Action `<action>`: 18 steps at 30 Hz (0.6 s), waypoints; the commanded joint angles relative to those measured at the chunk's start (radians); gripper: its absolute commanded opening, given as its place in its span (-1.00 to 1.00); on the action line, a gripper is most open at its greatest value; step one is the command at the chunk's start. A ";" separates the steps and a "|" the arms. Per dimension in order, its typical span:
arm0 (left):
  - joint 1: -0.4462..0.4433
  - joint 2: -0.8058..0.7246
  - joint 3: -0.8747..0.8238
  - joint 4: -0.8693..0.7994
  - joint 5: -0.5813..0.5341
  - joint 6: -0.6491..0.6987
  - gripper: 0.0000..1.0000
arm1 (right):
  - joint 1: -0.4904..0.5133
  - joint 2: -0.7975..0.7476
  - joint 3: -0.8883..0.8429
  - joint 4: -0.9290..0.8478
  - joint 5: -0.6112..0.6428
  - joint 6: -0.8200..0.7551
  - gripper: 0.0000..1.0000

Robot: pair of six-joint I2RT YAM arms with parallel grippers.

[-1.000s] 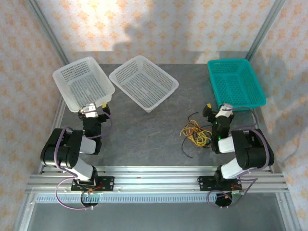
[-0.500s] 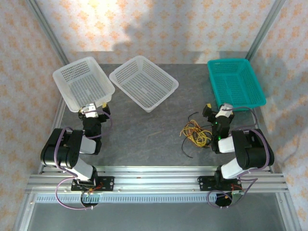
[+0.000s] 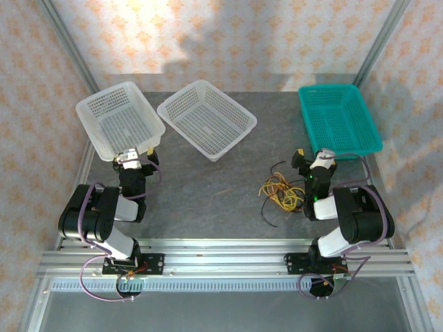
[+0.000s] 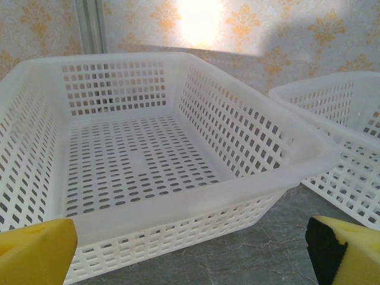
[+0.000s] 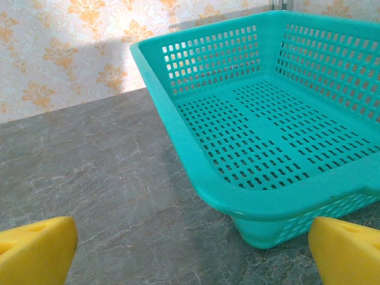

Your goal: Untangle the cables

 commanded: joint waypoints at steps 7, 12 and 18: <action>-0.053 -0.029 -0.111 0.218 0.016 0.073 0.99 | 0.004 -0.022 -0.025 0.077 -0.038 -0.037 0.99; -0.131 -0.115 -0.149 0.217 -0.084 0.131 0.99 | 0.012 -0.139 -0.004 -0.055 -0.031 -0.038 0.99; -0.187 -0.356 -0.087 -0.150 -0.168 0.096 0.99 | 0.015 -0.388 0.016 -0.257 0.025 0.061 1.00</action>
